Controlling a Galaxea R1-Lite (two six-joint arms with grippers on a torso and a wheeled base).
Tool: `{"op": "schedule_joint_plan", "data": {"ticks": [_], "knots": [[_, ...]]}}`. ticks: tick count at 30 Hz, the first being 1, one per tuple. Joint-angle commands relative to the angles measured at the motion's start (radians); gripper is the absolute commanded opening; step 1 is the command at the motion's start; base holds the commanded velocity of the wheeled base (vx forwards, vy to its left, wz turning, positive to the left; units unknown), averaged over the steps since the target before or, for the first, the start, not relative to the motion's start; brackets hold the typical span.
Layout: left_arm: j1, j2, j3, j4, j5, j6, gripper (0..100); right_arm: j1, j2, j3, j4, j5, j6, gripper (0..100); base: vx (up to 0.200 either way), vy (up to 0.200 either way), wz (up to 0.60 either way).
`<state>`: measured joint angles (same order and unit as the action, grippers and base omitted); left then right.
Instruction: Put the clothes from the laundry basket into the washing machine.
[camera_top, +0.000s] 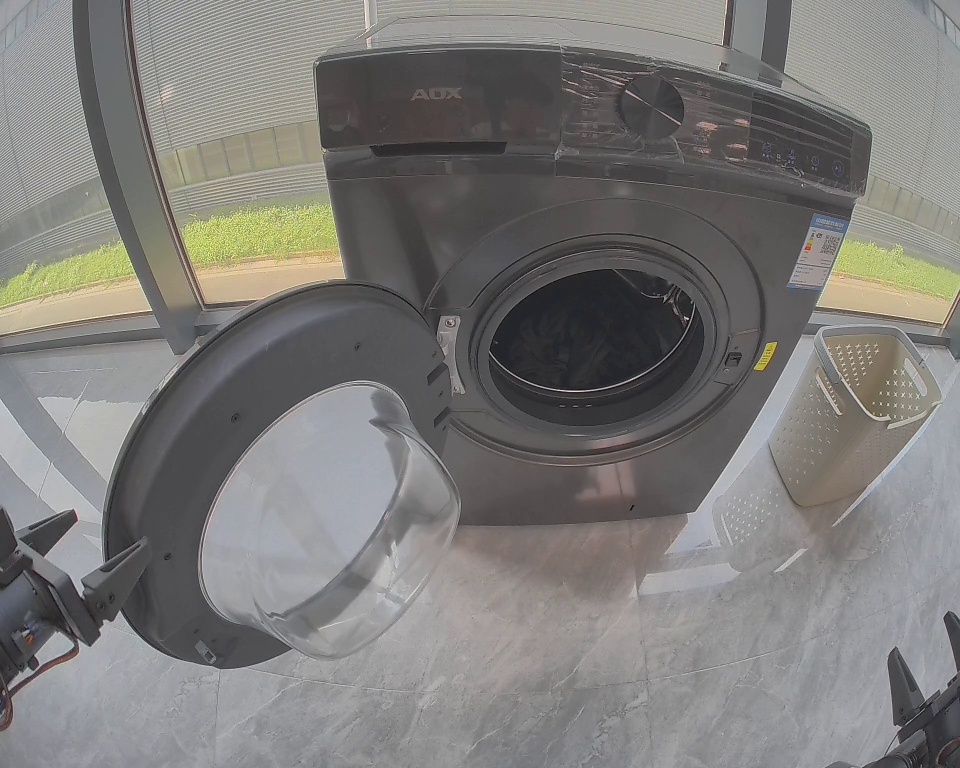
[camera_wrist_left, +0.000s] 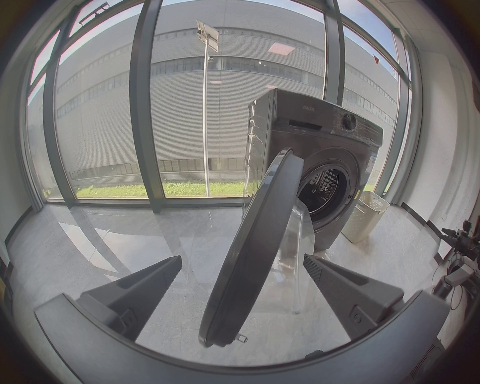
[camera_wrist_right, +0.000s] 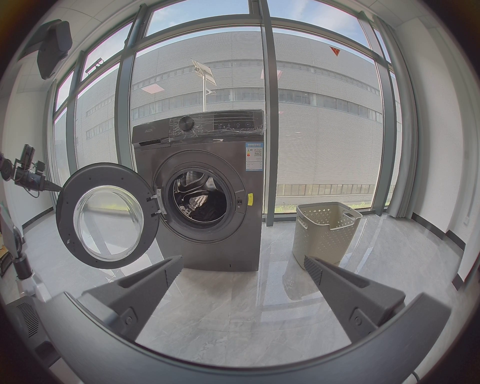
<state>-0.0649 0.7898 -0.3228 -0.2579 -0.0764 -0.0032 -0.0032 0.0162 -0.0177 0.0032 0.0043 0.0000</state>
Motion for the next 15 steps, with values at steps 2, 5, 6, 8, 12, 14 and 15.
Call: {"op": "schedule_joint_plan", "data": {"ticks": [2, 5, 6, 8, 12, 14, 15], "knots": [[0.000, 0.187, -0.024, -0.063, -0.033, 0.005, 100, 0.000, -0.016, 0.018, 0.000, 0.000, 0.000, 100, 0.000, 0.000, 0.00], [-0.010, 0.243, -0.015, -0.144, -0.065, 0.009, 100, 0.000, -0.016, 0.018, 0.000, 0.000, 0.000, 100, 0.000, 0.000, 0.00], [-0.016, 0.241, -0.013, -0.153, -0.077, 0.009, 100, 0.000, -0.016, 0.018, 0.000, 0.000, 0.000, 100, 0.000, 0.000, 0.00], [-0.026, 0.230, -0.016, -0.156, -0.125, 0.008, 100, 0.000, -0.016, 0.018, 0.000, 0.000, 0.000, 100, 0.000, 0.000, 0.00], [-0.090, 0.187, -0.027, -0.156, -0.215, 0.003, 100, 0.000, -0.016, 0.018, 0.000, 0.000, 0.000, 100, 0.000, 0.000, 0.00], [-0.128, 0.167, -0.033, -0.146, -0.229, -0.006, 100, 0.000, -0.016, 0.018, 0.000, 0.000, 0.000, 100, 0.000, 0.000, 0.00], [-0.161, 0.166, -0.038, -0.144, -0.229, -0.008, 100, 0.000, -0.016, 0.018, 0.000, 0.000, 0.000, 100, 0.000, 0.000, 0.00]]}}
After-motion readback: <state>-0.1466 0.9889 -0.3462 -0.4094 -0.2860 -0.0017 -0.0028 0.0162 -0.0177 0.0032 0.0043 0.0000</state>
